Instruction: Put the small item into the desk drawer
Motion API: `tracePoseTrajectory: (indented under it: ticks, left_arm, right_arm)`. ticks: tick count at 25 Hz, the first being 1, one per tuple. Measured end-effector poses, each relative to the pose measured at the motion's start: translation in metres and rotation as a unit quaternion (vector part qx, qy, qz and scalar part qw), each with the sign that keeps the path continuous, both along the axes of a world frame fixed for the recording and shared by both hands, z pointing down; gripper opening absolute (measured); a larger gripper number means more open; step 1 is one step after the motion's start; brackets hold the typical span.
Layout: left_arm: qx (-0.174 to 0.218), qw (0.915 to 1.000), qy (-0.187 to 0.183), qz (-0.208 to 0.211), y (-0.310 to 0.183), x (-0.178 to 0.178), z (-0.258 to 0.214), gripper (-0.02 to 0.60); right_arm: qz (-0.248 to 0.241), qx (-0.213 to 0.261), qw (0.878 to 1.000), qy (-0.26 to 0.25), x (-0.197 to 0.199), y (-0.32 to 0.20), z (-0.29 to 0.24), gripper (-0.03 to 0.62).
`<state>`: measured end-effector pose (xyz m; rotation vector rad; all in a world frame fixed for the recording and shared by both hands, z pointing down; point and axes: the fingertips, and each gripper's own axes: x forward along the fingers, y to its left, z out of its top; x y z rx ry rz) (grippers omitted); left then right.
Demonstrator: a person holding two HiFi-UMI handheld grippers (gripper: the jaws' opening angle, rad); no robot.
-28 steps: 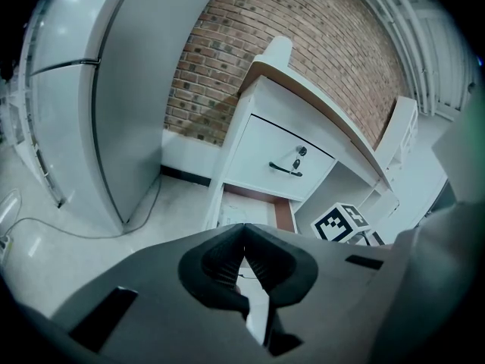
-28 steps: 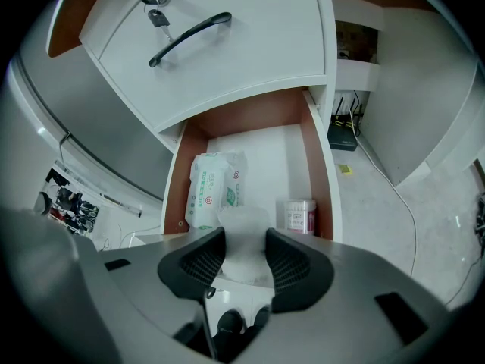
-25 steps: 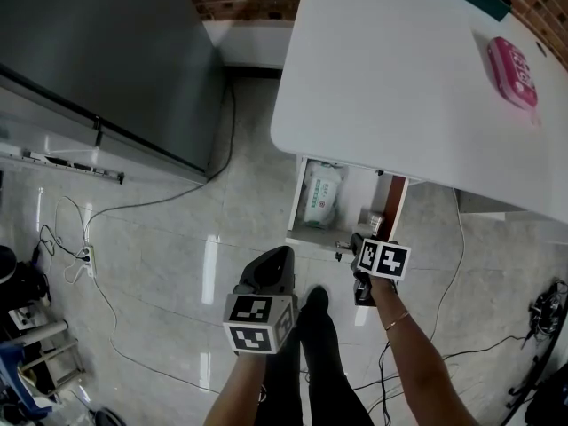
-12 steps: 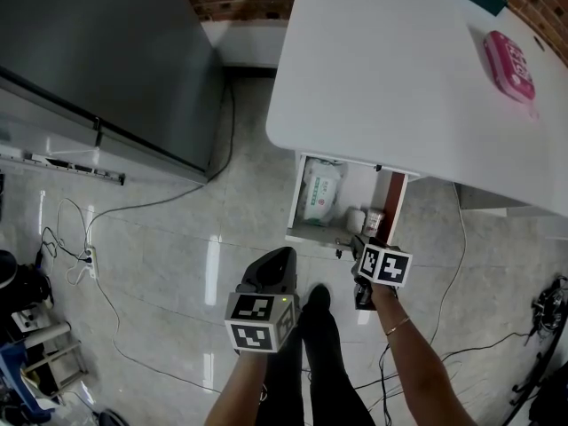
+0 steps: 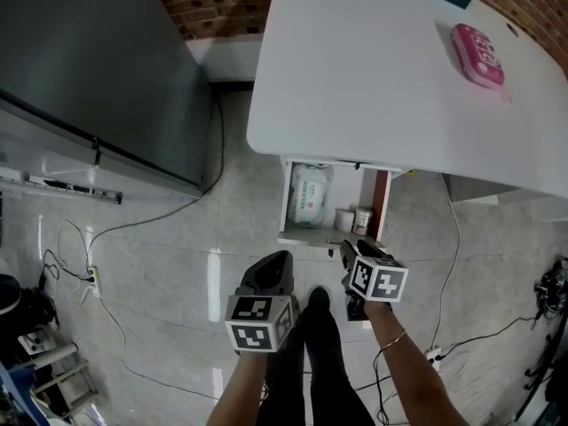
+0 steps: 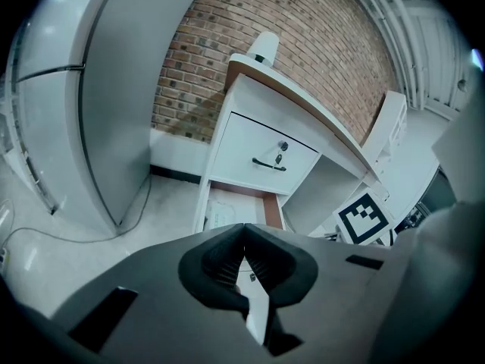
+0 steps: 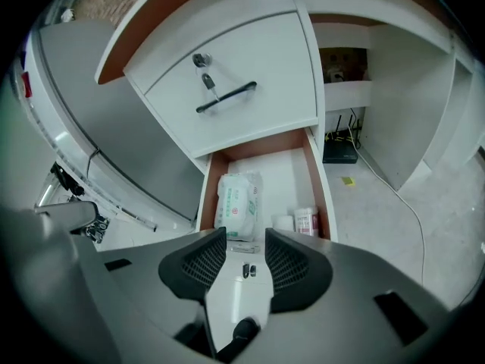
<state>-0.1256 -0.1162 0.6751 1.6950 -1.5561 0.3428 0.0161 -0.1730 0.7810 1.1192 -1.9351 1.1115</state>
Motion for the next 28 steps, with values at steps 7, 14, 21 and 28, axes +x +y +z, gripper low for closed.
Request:
tracePoseTrajectory:
  ticks: [7,14,21,28]
  left_arm:
    - [0.011,0.9997,0.0,0.022,0.003,0.009,-0.027,0.021]
    - [0.017,0.9987,-0.01,0.047,0.009,0.017,-0.053,0.021]
    - [0.035,0.997,-0.005,0.07,0.015,0.03,-0.105,0.021]
    - [0.061,0.9942,-0.009,0.088,0.028,0.04,-0.167,0.021]
  right_arm:
    - [-0.001,0.045,0.998,-0.035,0.003,0.018,-0.072,0.166]
    - [0.017,0.091,0.994,-0.06,0.014,0.04,-0.143,0.122]
    - [0.046,0.121,0.989,-0.067,0.032,0.059,-0.213,0.071]
    - [0.059,0.165,0.981,-0.08,0.049,0.078,-0.296,0.036]
